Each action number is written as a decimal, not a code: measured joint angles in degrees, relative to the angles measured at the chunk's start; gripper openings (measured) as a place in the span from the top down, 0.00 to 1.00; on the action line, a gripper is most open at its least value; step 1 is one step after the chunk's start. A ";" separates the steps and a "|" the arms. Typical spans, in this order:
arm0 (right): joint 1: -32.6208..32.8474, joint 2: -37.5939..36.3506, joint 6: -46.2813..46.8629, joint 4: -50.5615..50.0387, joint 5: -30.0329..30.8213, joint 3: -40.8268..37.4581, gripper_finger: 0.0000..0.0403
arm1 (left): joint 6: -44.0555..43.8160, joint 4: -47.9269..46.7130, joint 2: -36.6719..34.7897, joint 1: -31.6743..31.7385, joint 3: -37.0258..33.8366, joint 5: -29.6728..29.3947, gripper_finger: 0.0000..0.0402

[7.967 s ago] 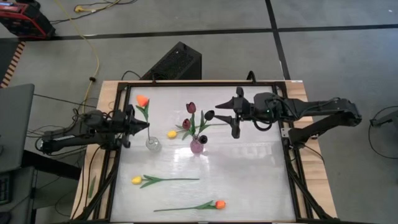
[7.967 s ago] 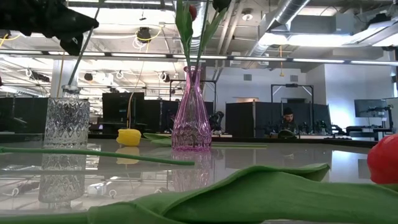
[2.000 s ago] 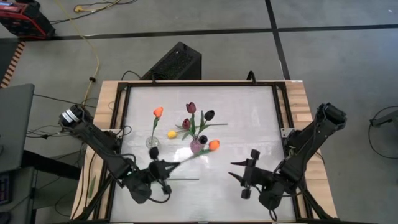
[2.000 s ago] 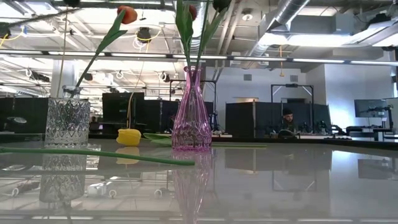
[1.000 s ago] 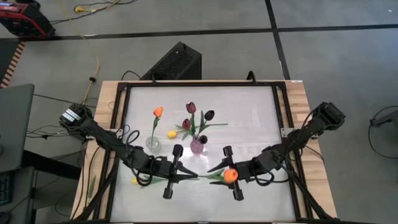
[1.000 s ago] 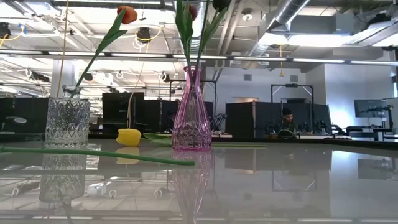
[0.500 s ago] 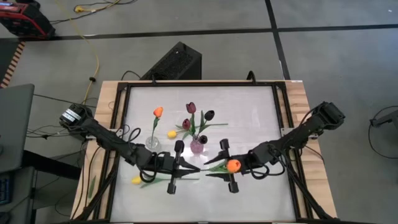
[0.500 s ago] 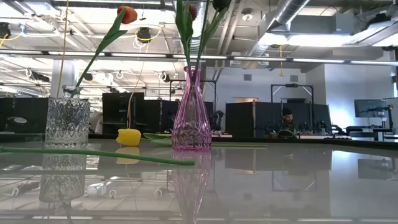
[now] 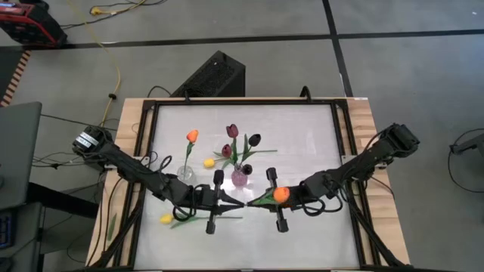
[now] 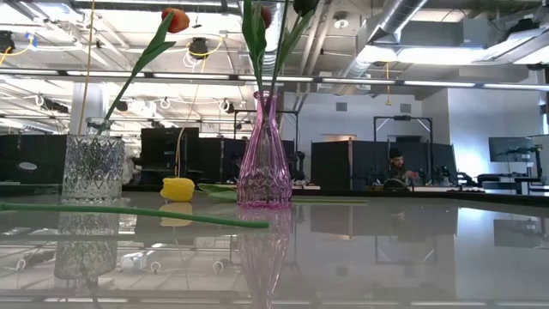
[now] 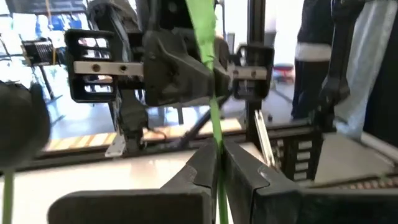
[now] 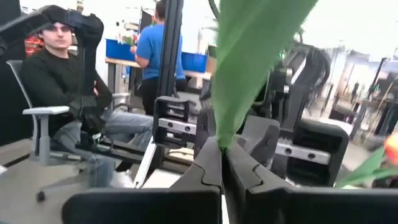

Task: Sort flowers into vase by color
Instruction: Put the orange flower into the transparent vase

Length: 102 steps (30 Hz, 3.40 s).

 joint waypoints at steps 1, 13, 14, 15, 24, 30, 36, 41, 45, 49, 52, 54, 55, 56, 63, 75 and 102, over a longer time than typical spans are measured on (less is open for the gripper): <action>0.00 0.00 1.62 -0.96 0.00 0.00 0.95 | 0.06 -1.14 0.00 -0.02 0.00 0.22 0.97; 1.49 0.04 12.78 -15.81 -6.00 -0.02 0.95 | -11.50 -17.89 0.04 -0.17 -0.02 3.37 0.59; 1.66 0.04 12.78 -15.67 -6.01 -0.01 0.95 | -11.82 -17.58 0.46 -0.16 -0.02 3.36 0.56; 1.68 0.03 12.77 -15.46 -6.01 0.00 0.95 | -11.85 -16.88 0.81 -0.15 -0.02 3.31 0.54; -0.88 0.02 12.29 -14.65 -5.90 0.00 0.95 | -11.25 -13.13 4.73 0.71 0.12 4.60 0.49; -2.43 0.00 12.31 -15.13 -5.93 0.00 0.94 | -11.45 -12.10 4.72 1.12 0.07 4.62 0.49; -4.57 0.00 12.19 -15.16 -5.92 0.00 0.94 | -12.58 -11.66 4.66 2.28 0.07 6.18 0.49; -5.44 0.00 12.21 -15.30 -5.90 0.00 0.94 | -13.88 -11.51 4.66 3.33 0.07 7.35 0.52; -5.62 0.00 12.34 -16.32 -5.99 0.02 0.94 | -13.71 -11.59 4.66 3.72 0.07 7.61 0.62; -5.62 0.00 12.48 -17.39 -6.10 0.04 0.94 | -12.68 -11.70 4.66 3.84 0.07 7.42 0.80; -5.57 -0.02 12.50 -17.14 -6.39 0.04 0.94 | -12.04 -11.66 4.66 3.92 0.07 7.26 0.95; -5.57 -0.02 12.47 -16.72 -6.43 0.04 0.92 | -11.84 -11.62 4.66 4.09 0.07 7.25 0.98; -5.55 -0.02 12.49 -16.55 -6.43 0.04 0.91 | -11.81 -11.51 4.66 4.13 0.07 7.24 0.99; -5.43 -0.02 12.46 -16.34 -6.43 0.04 0.90 | -11.81 -11.44 4.66 4.13 0.07 7.22 0.99; -4.23 -0.02 9.69 -16.22 -6.06 0.04 0.72 | -10.68 -11.38 4.59 4.05 0.07 7.26 1.00; -3.19 -0.15 14.02 -25.29 -6.01 0.04 0.43 | -1.30 -16.46 -7.84 1.90 0.07 6.05 1.00; -2.84 -0.07 17.87 -32.20 -6.00 0.04 0.42 | -24.71 -59.68 -33.49 -12.08 0.07 -55.13 1.00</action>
